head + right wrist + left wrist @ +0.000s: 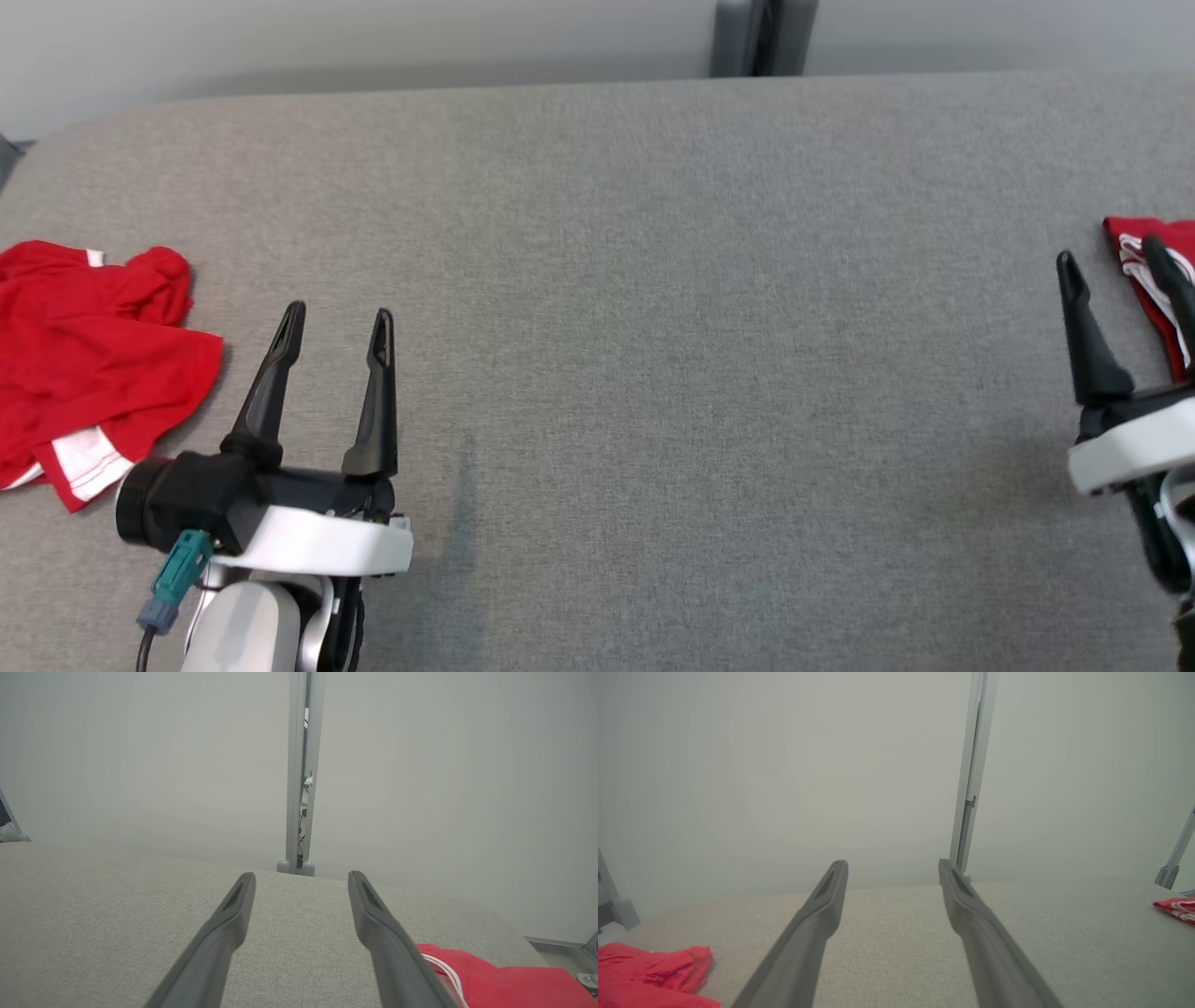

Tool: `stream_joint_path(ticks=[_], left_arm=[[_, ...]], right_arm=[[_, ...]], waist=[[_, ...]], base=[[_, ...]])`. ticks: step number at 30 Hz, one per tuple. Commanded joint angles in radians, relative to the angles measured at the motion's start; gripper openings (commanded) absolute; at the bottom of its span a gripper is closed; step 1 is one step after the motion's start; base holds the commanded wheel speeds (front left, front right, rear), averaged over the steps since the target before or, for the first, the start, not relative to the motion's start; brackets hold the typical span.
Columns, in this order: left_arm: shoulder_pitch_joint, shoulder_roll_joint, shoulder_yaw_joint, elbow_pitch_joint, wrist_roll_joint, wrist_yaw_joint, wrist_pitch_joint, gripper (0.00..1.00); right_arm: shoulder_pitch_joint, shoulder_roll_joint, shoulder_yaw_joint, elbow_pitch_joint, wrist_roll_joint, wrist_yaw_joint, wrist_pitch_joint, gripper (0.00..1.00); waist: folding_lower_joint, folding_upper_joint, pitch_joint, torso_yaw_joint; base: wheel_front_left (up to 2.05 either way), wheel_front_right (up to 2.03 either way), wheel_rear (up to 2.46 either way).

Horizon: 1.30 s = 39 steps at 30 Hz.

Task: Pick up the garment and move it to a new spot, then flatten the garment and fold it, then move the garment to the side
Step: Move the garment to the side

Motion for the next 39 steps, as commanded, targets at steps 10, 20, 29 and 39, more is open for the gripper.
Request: stream_joint_path(ticks=[10,20,29,39], left_arm=[[0.110,0.004,-0.012,0.017,-0.079,0.034,0.001,1.00],[0.143,0.004,-0.030,0.032,-0.108,0.055,0.001,1.00],[0.136,0.004,-0.041,0.036,-0.106,0.058,0.001,1.00],[0.122,0.004,-0.048,0.033,-0.121,0.059,0.001,1.00]], right_arm=[[0.169,0.149,-0.051,-0.052,-0.069,0.000,-0.043,1.00],[0.226,0.201,-0.054,-0.062,-0.114,0.000,-0.055,1.00],[0.223,0.220,-0.058,-0.045,-0.113,0.000,-0.056,1.00],[0.213,0.230,-0.075,-0.046,-0.124,0.000,-0.058,1.00]], waist=[[0.0000,-0.0001,-0.097,0.032],[0.0000,-0.0001,-0.107,0.047],[0.0000,-0.0001,-0.099,0.047],[0.0000,-0.0001,-0.089,0.039]], base=[[0.00,0.00,0.00],[0.00,0.00,0.00],[0.00,0.00,0.00],[0.00,0.00,0.00]])
